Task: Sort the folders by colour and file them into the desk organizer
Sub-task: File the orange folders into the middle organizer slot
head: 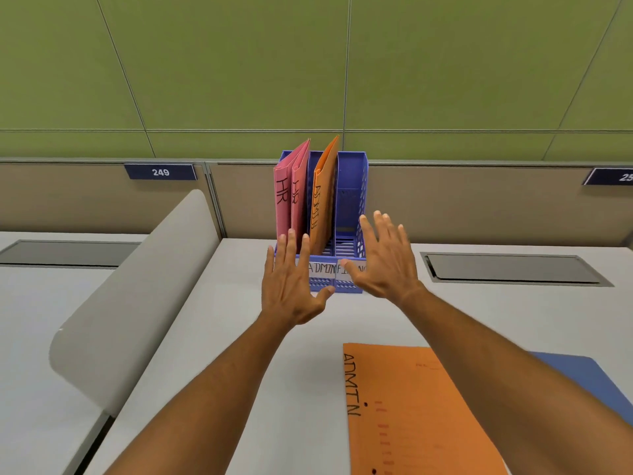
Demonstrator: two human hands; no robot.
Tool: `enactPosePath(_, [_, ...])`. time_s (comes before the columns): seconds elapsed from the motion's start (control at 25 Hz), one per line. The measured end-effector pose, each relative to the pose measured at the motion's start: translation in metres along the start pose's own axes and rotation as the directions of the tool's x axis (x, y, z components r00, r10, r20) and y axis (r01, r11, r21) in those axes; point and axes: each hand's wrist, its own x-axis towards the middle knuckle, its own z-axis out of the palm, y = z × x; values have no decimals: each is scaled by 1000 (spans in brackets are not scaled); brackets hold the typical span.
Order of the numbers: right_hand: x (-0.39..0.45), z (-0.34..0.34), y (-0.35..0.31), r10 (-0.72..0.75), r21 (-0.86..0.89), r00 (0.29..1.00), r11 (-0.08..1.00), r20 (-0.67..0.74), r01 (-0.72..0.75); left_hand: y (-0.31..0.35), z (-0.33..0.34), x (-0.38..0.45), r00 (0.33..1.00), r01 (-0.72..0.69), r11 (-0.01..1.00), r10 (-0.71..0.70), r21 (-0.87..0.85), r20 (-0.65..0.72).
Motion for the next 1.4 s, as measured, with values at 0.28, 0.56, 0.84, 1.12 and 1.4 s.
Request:
enactPosePath(0.28, [-82, 15, 26, 43, 24, 997, 999, 57, -44, 36, 19, -59, 994, 47, 998, -50, 32, 100])
enactPosePath(0.56, [-175, 47, 43, 87, 20, 974, 995, 208, -93, 70, 60, -138, 949, 105, 994, -94, -18, 301])
enactPosePath(0.84, [-248, 72, 47, 104, 80, 935, 987, 338, -139, 82, 91, -198, 848, 217, 976, -183, -11, 498])
enactPosePath(1.12, [-276, 86, 47, 101, 116, 868, 977, 485, -178, 98, 93, -208, 797, 342, 939, -265, -43, 543])
enactPosePath(1.4, [-278, 85, 48, 76, 129, 855, 978, 513, -165, 115, 80, -188, 799, 520, 806, -341, -283, 495])
